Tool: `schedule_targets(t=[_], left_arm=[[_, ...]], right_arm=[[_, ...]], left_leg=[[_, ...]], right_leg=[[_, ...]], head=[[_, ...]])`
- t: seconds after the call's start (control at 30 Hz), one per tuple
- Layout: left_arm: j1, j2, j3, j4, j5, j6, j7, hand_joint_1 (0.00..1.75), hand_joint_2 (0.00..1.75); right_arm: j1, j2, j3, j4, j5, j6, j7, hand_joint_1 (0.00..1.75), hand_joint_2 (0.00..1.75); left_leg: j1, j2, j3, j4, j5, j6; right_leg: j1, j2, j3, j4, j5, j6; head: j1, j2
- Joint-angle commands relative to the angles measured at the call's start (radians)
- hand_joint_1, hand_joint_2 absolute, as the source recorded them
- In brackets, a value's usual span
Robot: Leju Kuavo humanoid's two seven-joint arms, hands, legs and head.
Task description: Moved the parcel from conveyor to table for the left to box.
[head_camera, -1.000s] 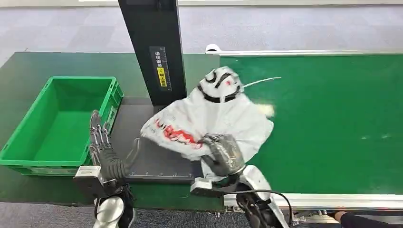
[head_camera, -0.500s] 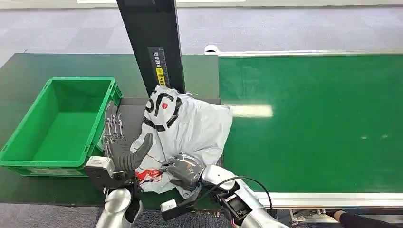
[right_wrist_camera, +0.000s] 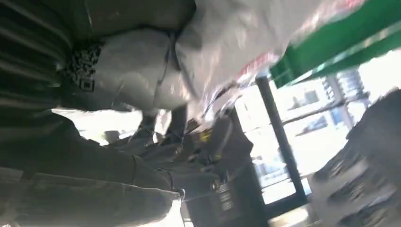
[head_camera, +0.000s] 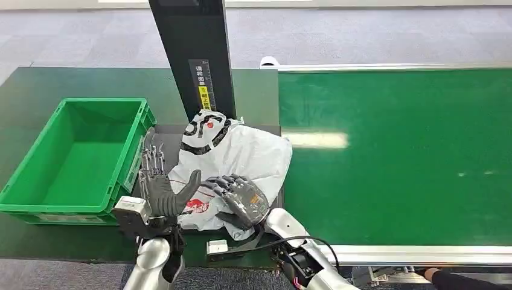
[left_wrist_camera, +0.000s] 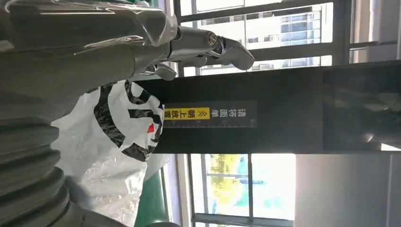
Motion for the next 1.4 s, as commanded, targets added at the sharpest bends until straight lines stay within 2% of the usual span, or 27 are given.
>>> schedule_targets(t=[0.03, 0.1, 0.13, 0.2, 0.23, 0.3, 0.33, 0.37, 0.4, 0.53, 0.63, 0.7, 0.8, 0.83, 0.93, 1.0, 1.03, 1.07, 1.1, 1.13, 1.17, 1.2, 1.3, 1.4], left_arm=[[-0.024, 0.013, -0.017, 0.082, 0.015, -0.025, 0.0, 0.0, 1.75], [-0.024, 0.013, -0.017, 0.082, 0.015, -0.025, 0.0, 0.0, 1.75], [-0.031, -0.003, 0.01, 0.138, 0.027, -0.108, 0.0, 0.0, 1.75], [-0.036, -0.003, 0.015, 0.158, 0.012, -0.109, 0.0, 0.0, 1.75], [-0.036, -0.003, 0.015, 0.158, 0.012, -0.109, 0.0, 0.0, 1.75], [-0.04, 0.003, 0.01, 0.176, 0.008, -0.125, 0.0, 0.0, 1.75], [-0.04, 0.003, 0.01, 0.176, 0.008, -0.125, 0.0, 0.0, 1.75], [-0.048, 0.004, 0.01, 0.194, -0.003, -0.126, 0.0, 0.0, 1.75], [-0.049, 0.005, 0.009, 0.206, -0.006, -0.127, 0.0, 0.0, 1.75], [-0.066, 0.018, -0.005, 0.29, -0.049, -0.108, 0.0, 0.0, 1.75], [-0.116, 0.033, -0.041, 0.457, -0.156, -0.067, 0.0, 0.0, 1.75], [-0.192, 0.023, -0.064, 0.659, -0.333, -0.019, 0.027, 0.0, 1.75], [-0.218, -0.002, -0.04, 0.754, -0.481, 0.041, 0.084, 0.0, 1.75], [-0.218, -0.002, -0.04, 0.754, -0.481, 0.041, 0.084, 0.0, 1.75], [-0.22, -0.003, -0.035, 0.782, -0.566, 0.057, 0.155, 0.0, 1.75], [-0.215, -0.002, -0.018, 0.793, -0.622, 0.077, 0.201, 0.0, 1.75], [-0.214, -0.001, -0.016, 0.794, -0.625, 0.075, 0.202, 0.0, 1.75], [-0.218, 0.0, -0.013, 0.807, -0.652, 0.085, 0.234, 0.0, 1.75], [-0.224, -0.003, -0.005, 0.817, -0.661, 0.084, 0.243, 0.16, 1.75], [-0.228, -0.004, 0.001, 0.82, -0.662, 0.084, 0.239, 0.16, 1.75], [-0.229, -0.01, 0.017, 0.82, -0.656, 0.104, 0.212, 1.61, 1.75], [-0.231, -0.017, 0.034, 0.823, -0.651, 0.128, 0.188, 1.75, 1.75], [-0.237, -0.033, 0.073, 0.806, -0.627, 0.189, 0.124, 1.75, 1.75], [-0.234, -0.037, 0.083, 0.789, -0.609, 0.184, 0.09, 1.75, 1.75]], right_arm=[[0.102, -0.079, -0.007, -0.22, -0.28, 0.105, -0.013, 0.0, 1.75], [0.102, -0.079, -0.007, -0.22, -0.28, 0.105, -0.013, 0.0, 1.75], [0.234, -0.154, -0.088, -0.47, -0.986, 0.804, -0.013, 0.0, 1.75], [0.269, -0.149, -0.162, -0.465, -0.998, 0.901, -0.013, 0.0, 1.75], [0.269, -0.149, -0.162, -0.465, -0.998, 0.901, -0.013, 0.0, 1.75], [0.302, -0.135, -0.243, -0.468, -1.017, 1.04, -0.013, 0.0, 1.75], [0.302, -0.135, -0.243, -0.468, -1.017, 1.04, -0.013, 0.0, 1.75], [0.319, -0.13, -0.285, -0.465, -1.028, 1.119, -0.013, 0.0, 1.75], [0.327, -0.125, -0.304, -0.474, -1.024, 1.137, -0.013, 0.0, 1.75], [0.349, -0.114, -0.377, -0.509, -0.998, 1.15, -0.013, 0.0, 1.75], [0.354, -0.109, -0.434, -0.537, -0.971, 1.13, -0.013, 0.0, 1.75], [0.351, -0.115, -0.463, -0.557, -0.934, 1.078, -0.013, 0.0, 1.75], [0.328, -0.119, -0.497, -0.547, -0.898, 0.959, -0.013, 0.0, 1.75], [0.328, -0.119, -0.497, -0.547, -0.898, 0.959, -0.013, 0.0, 1.75], [0.295, -0.109, -0.536, -0.492, -0.861, 0.832, -0.013, 0.0, 1.75], [0.259, -0.112, -0.543, -0.438, -0.723, 0.583, -0.013, 0.0, 1.75], [0.253, -0.113, -0.542, -0.432, -0.724, 0.581, -0.013, 0.0, 1.75], [0.233, -0.111, -0.555, -0.392, -0.667, 0.478, -0.013, 0.0, 1.75], [0.216, -0.101, -0.589, -0.356, -0.703, 0.518, -0.006, 0.0, 1.75], [0.216, -0.102, -0.601, -0.352, -0.712, 0.532, 0.0, 0.0, 1.75], [0.222, -0.101, -0.62, -0.352, -0.715, 0.535, 0.009, 0.0, 1.75], [0.23, -0.1, -0.634, -0.356, -0.699, 0.518, 0.021, 0.0, 1.75], [0.247, -0.103, -0.654, -0.35, -0.666, 0.516, 0.052, 0.0, 1.75], [0.245, -0.098, -0.661, -0.338, -0.648, 0.519, 0.055, 0.0, 1.75]], left_leg=[[0.0, -0.002, 0.001, -0.002, 0.001, 0.0], [0.0, -0.002, 0.002, -0.003, 0.001, 0.0], [0.0, -0.005, 0.0, -0.002, 0.001, 0.001], [0.0, -0.002, 0.0, -0.001, 0.0, 0.0], [0.0, -0.005, 0.0, -0.003, 0.001, 0.001], [0.0, -0.004, -0.001, -0.001, 0.0, 0.0], [0.0, -0.005, 0.0, -0.003, 0.001, 0.0], [-0.001, -0.003, -0.001, -0.002, 0.001, 0.0], [0.0, -0.003, 0.0, -0.003, 0.001, 0.001], [-0.001, -0.003, -0.001, -0.002, 0.001, 0.001], [-0.001, -0.003, -0.001, -0.002, 0.001, 0.001], [-0.001, -0.003, 0.0, -0.003, 0.001, 0.001], [-0.001, -0.003, -0.001, -0.002, 0.001, 0.001], [-0.001, -0.004, -0.001, -0.002, 0.001, 0.001], [-0.001, 0.001, 0.0, -0.002, 0.001, 0.001], [-0.001, 0.0, 0.0, -0.002, 0.0, 0.0], [-0.001, 0.0, 0.0, -0.003, 0.0, 0.001], [-0.001, 0.0, 0.001, -0.002, 0.0, 0.001], [-0.001, 0.001, 0.0, -0.002, 0.0, 0.0], [-0.001, 0.002, 0.001, -0.003, 0.001, 0.001], [-0.001, 0.001, 0.001, -0.002, 0.0, 0.001], [-0.001, 0.001, 0.001, -0.002, 0.0, 0.001], [-0.001, -0.001, 0.003, -0.002, 0.001, 0.001], [0.0, -0.001, 0.003, -0.003, 0.002, 0.001]], right_leg=[[0.0, -0.003, 0.002, -0.002, 0.0, 0.0], [0.0, -0.004, 0.003, -0.003, 0.0, 0.0], [0.0, -0.006, 0.002, -0.003, 0.0, 0.0], [0.0, -0.004, 0.001, -0.002, -0.001, 0.0], [0.0, -0.007, 0.002, -0.003, -0.001, 0.0], [0.0, -0.004, 0.0, -0.002, -0.001, 0.0], [0.0, -0.006, 0.002, -0.003, 0.0, 0.0], [0.0, -0.004, 0.0, -0.002, 0.0, 0.0], [0.0, -0.005, 0.001, -0.003, 0.0, 0.0], [-0.001, -0.004, 0.0, -0.002, 0.0, 0.0], [-0.001, -0.004, 0.0, -0.002, 0.0, 0.0], [-0.001, -0.004, 0.001, -0.003, 0.0, 0.0], [-0.001, -0.004, 0.0, -0.001, 0.0, 0.0], [-0.001, -0.005, 0.001, -0.002, 0.0, 0.0], [-0.001, -0.001, 0.0, -0.002, 0.001, 0.0], [-0.001, -0.001, 0.0, -0.001, 0.0, 0.0], [-0.001, -0.001, 0.001, -0.002, 0.001, 0.0], [-0.001, 0.0, 0.001, -0.002, 0.001, 0.0], [0.0, 0.0, 0.001, -0.002, 0.001, 0.0], [0.0, 0.001, 0.001, -0.003, 0.002, 0.0], [0.0, 0.001, 0.001, -0.002, 0.001, 0.0], [0.0, 0.0, 0.002, -0.002, 0.001, 0.0], [0.0, -0.002, 0.005, -0.002, 0.001, 0.0], [0.0, -0.002, 0.005, -0.003, 0.002, 0.0]], head=[[0.0, 0.0], [0.0, 0.0], [-0.001, 0.0], [0.0, 0.0], [0.0, 0.0], [0.0, 0.0], [-0.001, 0.0], [0.0, 0.0], [0.0, 0.0], [0.0, 0.0], [0.0, 0.0], [0.0, 0.0], [0.0, 0.0], [0.0, 0.0], [0.0, 0.0], [0.0, 0.0], [0.0, 0.0], [-0.001, 0.0], [0.0, 0.0], [0.0, 0.0], [0.0, 0.0], [-0.001, 0.0], [0.0, 0.0], [0.0, 0.0]])
